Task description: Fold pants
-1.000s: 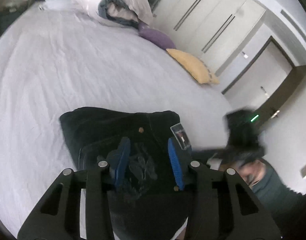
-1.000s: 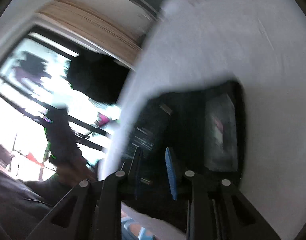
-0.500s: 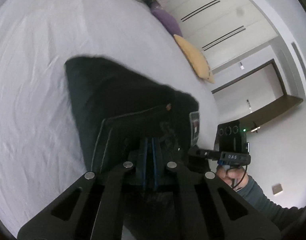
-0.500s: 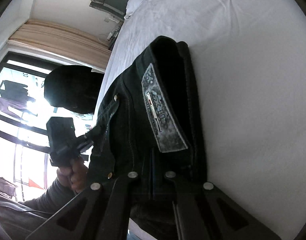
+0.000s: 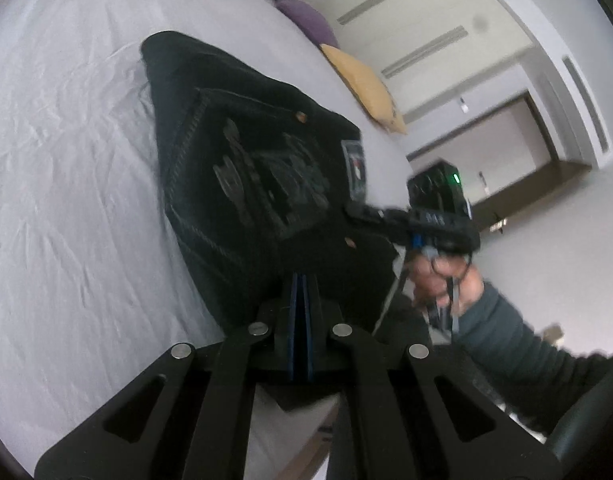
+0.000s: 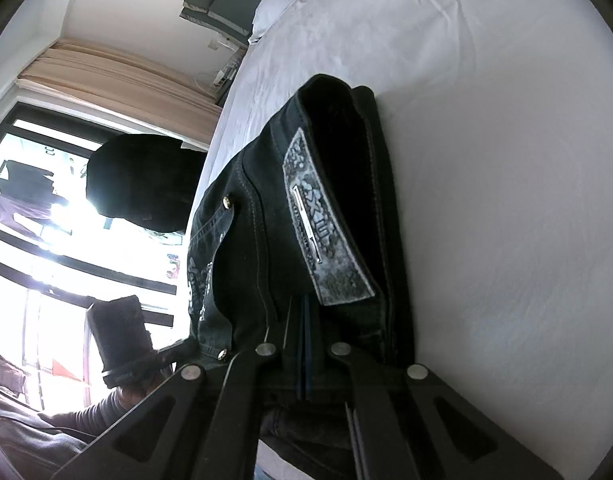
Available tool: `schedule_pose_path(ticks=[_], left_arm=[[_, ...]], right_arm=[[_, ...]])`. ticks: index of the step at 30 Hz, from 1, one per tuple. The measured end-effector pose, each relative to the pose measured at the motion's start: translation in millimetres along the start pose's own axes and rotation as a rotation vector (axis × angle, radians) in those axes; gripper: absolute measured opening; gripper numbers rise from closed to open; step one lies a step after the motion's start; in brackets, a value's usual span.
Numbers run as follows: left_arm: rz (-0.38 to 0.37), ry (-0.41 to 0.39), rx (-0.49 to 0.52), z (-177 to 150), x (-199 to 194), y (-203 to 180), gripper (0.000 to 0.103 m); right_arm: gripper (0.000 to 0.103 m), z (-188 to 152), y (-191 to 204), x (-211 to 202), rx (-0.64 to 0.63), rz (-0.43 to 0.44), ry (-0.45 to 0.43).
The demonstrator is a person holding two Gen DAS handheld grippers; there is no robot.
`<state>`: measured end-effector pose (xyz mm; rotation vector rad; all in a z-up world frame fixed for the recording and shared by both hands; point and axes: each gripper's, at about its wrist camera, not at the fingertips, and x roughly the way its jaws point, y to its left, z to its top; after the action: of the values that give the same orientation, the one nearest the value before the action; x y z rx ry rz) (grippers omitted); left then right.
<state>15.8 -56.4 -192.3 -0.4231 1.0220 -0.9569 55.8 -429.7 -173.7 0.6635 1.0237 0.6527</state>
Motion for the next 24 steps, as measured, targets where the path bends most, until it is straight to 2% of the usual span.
schedule_pose_path(ticks=[2,5,7,8,9,10,11,12,15,16,17,20,21,24], left_arm=[[0.005,0.009,0.042,-8,-1,-9,0.002],[0.017,0.012,0.047,-11,-2,-16,0.002],[0.061,0.018,0.098,-12,-8,-26,0.003],[0.085,0.019,0.132,-13,-12,-32,0.003],[0.106,0.019,0.163,-14,-17,-39,0.004],[0.139,0.011,0.193,-15,-26,-47,0.007],[0.160,-0.003,0.202,-14,-33,-49,0.011],[0.175,-0.022,0.200,-13,-38,-50,0.022],[0.192,-0.095,0.120,1,-54,-36,0.098],[0.202,-0.138,0.080,7,-56,-29,0.098],[0.200,-0.143,0.045,12,-56,-23,0.098],[0.201,-0.107,-0.059,26,-43,-2,0.098],[0.208,-0.071,-0.094,30,-34,5,0.098],[0.190,-0.018,-0.141,37,-15,14,0.098]], right_arm=[[0.000,-1,0,-1,-0.003,0.002,-0.006],[0.000,-1,-1,-1,0.004,0.014,-0.011],[0.002,1,4,-8,0.002,0.006,-0.010],[0.013,0,8,-15,-0.011,-0.001,-0.016],[0.036,-1,14,-23,-0.033,0.005,-0.029],[0.049,-3,22,-37,-0.061,0.030,-0.059],[0.069,-4,26,-45,-0.072,0.035,-0.083],[0.073,-3,28,-55,-0.083,0.032,-0.110],[0.073,7,21,-72,-0.083,0.020,-0.146],[0.073,12,14,-73,-0.061,0.004,-0.145],[0.073,18,5,-71,-0.032,-0.005,-0.140],[0.073,29,-15,-58,0.025,-0.010,-0.104],[0.073,31,-18,-53,0.033,-0.008,-0.088],[0.071,41,-18,-38,0.017,-0.002,-0.054]])
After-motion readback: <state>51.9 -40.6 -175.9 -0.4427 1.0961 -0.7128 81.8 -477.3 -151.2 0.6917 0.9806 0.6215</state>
